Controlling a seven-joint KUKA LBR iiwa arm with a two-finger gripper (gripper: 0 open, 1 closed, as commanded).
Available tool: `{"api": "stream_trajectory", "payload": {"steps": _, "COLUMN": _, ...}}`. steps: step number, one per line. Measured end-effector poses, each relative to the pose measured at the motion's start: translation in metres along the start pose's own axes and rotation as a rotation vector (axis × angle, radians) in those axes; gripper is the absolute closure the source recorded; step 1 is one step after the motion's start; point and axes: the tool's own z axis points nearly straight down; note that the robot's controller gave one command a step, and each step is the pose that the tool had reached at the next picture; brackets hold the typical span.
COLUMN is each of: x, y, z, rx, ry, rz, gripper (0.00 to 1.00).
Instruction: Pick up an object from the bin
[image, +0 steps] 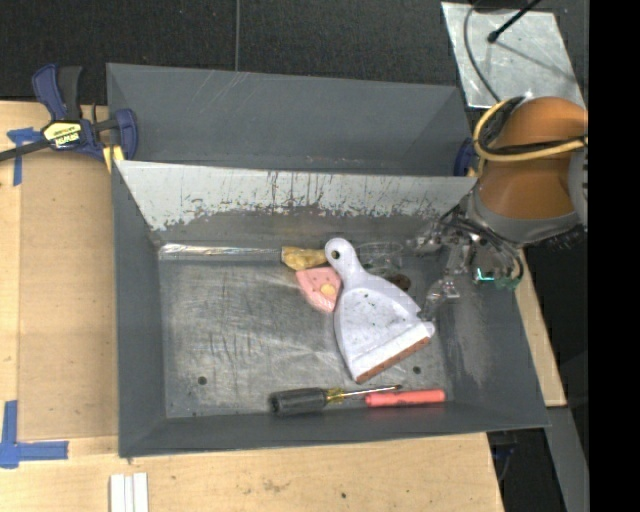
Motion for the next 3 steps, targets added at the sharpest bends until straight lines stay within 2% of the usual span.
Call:
{"api": "stream_trajectory", "payload": {"steps": 1, "x": -0.002, "y": 0.0, "z": -0.005, "rx": 0.001, "ry": -0.008, "rz": -0.003, "gripper": 0.0}}
{"api": "stream_trajectory", "payload": {"steps": 2, "x": -0.013, "y": -0.002, "z": 0.027, "rx": 0.001, "ry": -0.017, "rz": 0.142, "gripper": 0.0}}
{"api": "stream_trajectory", "payload": {"steps": 3, "x": -0.019, "y": -0.003, "z": 0.063, "rx": 0.0, "ry": -0.002, "rz": 0.187, "gripper": 0.0}}
